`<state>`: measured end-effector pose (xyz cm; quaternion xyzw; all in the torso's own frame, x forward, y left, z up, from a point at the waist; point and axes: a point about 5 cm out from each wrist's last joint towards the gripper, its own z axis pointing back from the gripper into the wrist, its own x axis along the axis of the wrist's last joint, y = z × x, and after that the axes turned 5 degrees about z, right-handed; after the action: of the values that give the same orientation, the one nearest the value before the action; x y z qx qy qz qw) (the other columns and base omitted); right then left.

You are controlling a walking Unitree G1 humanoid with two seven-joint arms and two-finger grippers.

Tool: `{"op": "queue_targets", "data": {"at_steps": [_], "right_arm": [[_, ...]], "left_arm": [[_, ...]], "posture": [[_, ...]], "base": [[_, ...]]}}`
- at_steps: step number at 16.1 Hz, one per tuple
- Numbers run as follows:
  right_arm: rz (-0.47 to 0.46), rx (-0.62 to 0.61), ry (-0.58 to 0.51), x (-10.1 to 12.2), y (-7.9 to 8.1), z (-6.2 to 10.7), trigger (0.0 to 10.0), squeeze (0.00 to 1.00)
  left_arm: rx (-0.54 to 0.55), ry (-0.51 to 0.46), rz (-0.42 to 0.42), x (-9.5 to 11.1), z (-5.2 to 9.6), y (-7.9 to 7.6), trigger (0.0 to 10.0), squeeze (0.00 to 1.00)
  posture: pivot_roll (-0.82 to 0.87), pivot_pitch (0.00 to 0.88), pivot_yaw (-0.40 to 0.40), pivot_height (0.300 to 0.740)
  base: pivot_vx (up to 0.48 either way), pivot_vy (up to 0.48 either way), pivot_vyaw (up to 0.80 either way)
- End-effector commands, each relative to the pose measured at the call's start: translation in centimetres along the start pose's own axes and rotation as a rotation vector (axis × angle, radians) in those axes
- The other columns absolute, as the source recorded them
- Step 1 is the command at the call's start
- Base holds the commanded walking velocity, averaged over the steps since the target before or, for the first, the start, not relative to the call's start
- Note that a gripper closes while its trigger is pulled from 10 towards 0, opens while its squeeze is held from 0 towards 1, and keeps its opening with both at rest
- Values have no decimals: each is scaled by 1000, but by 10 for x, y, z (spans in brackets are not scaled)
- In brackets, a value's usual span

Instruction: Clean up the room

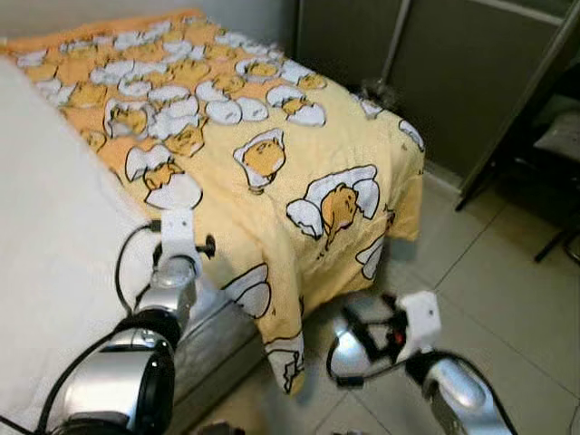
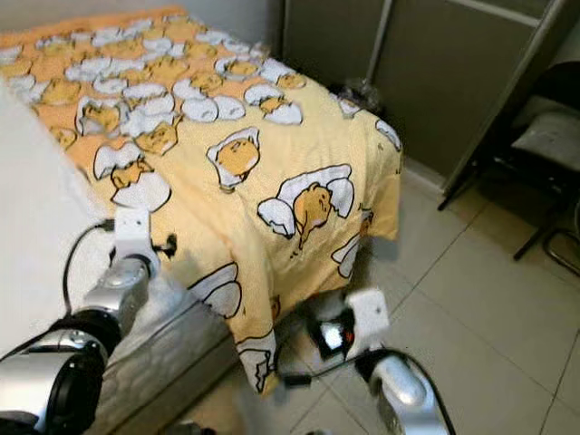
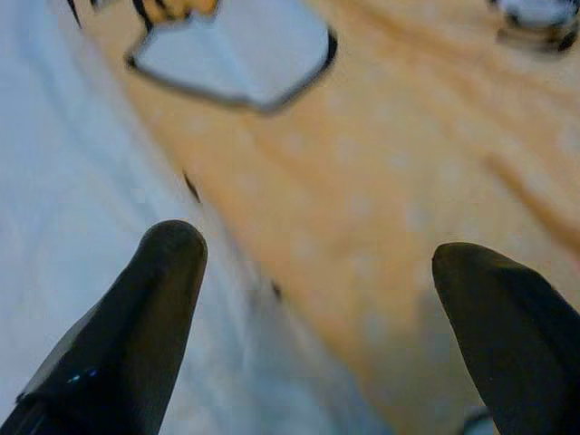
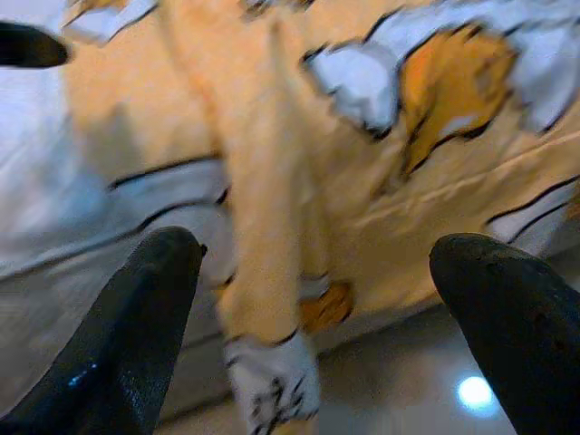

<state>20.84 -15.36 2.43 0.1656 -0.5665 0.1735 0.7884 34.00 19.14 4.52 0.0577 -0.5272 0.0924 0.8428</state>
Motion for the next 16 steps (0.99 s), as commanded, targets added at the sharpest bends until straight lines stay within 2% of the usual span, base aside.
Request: {"op": "queue_targets", "data": {"at_steps": [1, 3, 4, 7, 8, 9, 11, 12, 13, 14, 16], "right_arm": [[-6, 31, 2, 3, 1, 3, 10000, 0], [-8, 100, 23, 6, 5, 11, 10000, 0], [5, 109, 36, 6, 4, 15, 10000, 0], [17, 96, 61, 9, 1, 28, 10000, 0], [10, 89, 71, 11, 2, 37, 10000, 0], [9, 88, 78, 10, 2, 40, 10000, 0], [-8, 87, 106, 5, 6, 48, 10000, 0], [-19, 87, 110, 4, 10, 48, 10000, 0], [-33, 96, 112, 4, 17, 46, 10000, 0], [-36, 99, 110, 4, 20, 45, 10000, 0], [-41, 88, 113, 5, 20, 46, 10000, 0]], "left_arm": [[27, 52, 30, -10, 1, 2, 10000, 0], [-5, 135, 163, -25, 4, -6, 10000, 0], [-39, 155, 205, -29, 5, -11, 10000, 0], [-64, 222, 239, -46, 11, -19, 10000, 0], [-113, 232, 335, -49, 13, -29, 10000, 0], [-138, 230, 370, -49, 14, -34, 10000, 0], [-223, 198, 423, -43, 15, -51, 10000, 0], [-259, 181, 423, -39, 15, -57, 10000, 0], [-271, 175, 387, -39, 16, -59, 10000, 0], [-236, 176, 360, -42, 16, -55, 0, 0], [-170, 160, 320, -46, 15, -44, 0, 0]], "posture": [[-78, 90, -33, 740], [-84, 120, -52, 740], [-97, 137, -60, 740], [-161, 165, -87, 740], [-191, 180, -100, 740], [-194, 182, -100, 740], [-196, 184, -100, 740], [-190, 183, -96, 740], [-189, 183, -94, 740], [-192, 185, -92, 740], [-206, 189, -85, 740]], "base": [[0, 0, 0], [0, 0, 0], [0, 0, 0], [0, 0, 0], [0, 0, 0], [0, 0, 0], [0, 0, 0], [0, 0, 0], [0, 0, 0], [0, 0, 0], [0, 0, 0]]}}
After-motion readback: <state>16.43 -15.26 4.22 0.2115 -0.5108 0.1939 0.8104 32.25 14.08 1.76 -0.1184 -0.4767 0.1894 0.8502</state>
